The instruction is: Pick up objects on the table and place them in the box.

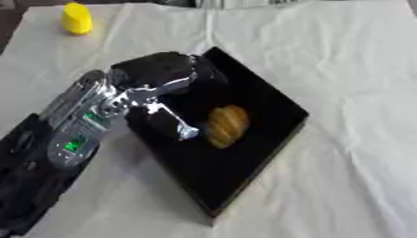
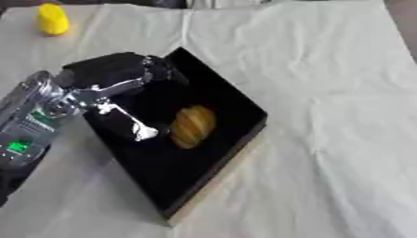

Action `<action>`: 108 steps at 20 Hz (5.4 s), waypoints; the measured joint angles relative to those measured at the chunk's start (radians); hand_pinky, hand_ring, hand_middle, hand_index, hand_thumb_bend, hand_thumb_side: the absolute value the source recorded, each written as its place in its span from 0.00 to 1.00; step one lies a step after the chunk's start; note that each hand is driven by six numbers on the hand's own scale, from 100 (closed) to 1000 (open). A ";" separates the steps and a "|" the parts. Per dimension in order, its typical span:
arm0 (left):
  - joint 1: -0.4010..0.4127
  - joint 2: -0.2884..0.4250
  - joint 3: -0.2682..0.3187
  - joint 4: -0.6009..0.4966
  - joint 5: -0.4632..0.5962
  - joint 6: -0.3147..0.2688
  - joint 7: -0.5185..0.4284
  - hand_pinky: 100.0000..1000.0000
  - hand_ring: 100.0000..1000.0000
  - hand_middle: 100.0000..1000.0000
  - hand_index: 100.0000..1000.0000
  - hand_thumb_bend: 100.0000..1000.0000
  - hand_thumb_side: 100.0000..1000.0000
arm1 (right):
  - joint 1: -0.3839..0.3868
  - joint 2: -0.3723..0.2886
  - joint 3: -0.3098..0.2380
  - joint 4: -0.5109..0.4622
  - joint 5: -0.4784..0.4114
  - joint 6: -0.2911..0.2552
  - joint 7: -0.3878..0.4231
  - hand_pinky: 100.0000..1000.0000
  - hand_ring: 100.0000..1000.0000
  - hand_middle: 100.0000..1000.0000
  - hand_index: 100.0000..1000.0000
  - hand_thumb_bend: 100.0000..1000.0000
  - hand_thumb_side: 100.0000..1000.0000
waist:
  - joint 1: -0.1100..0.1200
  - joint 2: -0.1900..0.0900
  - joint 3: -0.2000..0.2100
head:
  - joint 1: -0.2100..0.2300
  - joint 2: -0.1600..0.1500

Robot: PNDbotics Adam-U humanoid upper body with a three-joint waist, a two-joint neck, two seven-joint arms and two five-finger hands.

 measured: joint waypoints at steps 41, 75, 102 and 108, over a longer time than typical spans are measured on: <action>-0.260 0.329 0.486 0.664 -0.149 0.235 0.362 0.87 0.84 0.80 0.93 0.48 0.25 | -0.015 -0.012 -0.012 0.000 0.012 -0.027 -0.013 0.88 0.87 0.67 0.83 0.04 0.13 | 0.053 0.079 -0.154 | 0.072 -0.068; -0.211 0.348 0.399 0.368 -0.096 0.212 0.438 0.66 0.50 0.40 0.61 0.08 0.00 | -0.031 0.000 -0.012 0.000 0.011 -0.029 -0.001 0.88 0.87 0.67 0.83 0.03 0.12 | 0.035 0.106 -0.126 | 0.123 -0.111; 0.042 0.044 0.064 -0.306 0.045 0.045 0.060 0.65 0.49 0.43 0.63 0.06 0.00 | -0.008 0.001 -0.011 0.000 -0.026 -0.021 0.003 0.88 0.87 0.67 0.83 0.06 0.10 | 0.002 0.008 -0.035 | -0.002 -0.029; 0.076 0.014 0.037 -0.213 -0.004 0.039 0.061 0.76 0.68 0.65 0.82 0.24 0.10 | -0.007 0.008 -0.012 0.000 -0.026 -0.021 0.003 0.88 0.87 0.67 0.83 0.05 0.10 | 0.000 0.009 -0.037 | -0.005 -0.026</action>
